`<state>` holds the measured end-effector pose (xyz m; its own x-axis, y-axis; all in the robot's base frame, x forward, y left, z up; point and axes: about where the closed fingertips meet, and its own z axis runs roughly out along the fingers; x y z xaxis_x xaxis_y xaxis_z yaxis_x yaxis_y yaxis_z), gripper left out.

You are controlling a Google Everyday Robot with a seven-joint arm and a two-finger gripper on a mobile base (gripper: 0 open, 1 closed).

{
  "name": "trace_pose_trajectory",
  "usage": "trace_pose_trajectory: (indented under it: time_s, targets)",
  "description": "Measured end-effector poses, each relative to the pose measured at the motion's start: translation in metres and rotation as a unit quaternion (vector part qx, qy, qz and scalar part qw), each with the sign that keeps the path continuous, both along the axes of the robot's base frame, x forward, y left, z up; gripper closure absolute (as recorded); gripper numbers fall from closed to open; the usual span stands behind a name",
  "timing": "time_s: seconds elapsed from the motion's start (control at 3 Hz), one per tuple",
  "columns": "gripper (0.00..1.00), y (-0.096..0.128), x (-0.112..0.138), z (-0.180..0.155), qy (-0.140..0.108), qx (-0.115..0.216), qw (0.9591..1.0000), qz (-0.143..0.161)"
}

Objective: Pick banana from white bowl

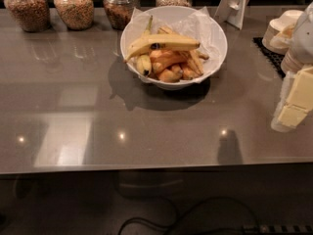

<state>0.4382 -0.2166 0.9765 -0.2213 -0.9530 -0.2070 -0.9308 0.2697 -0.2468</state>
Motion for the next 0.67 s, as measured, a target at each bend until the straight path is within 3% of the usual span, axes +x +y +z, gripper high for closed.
trace_pose_trajectory:
  time_s: [0.33, 0.67]
  targets:
    - [0.0, 0.0, 0.0, 0.0, 0.0, 0.0, 1.0, 0.0]
    - [0.0, 0.012, 0.011, 0.005, -0.028, 0.013, 0.9994, 0.015]
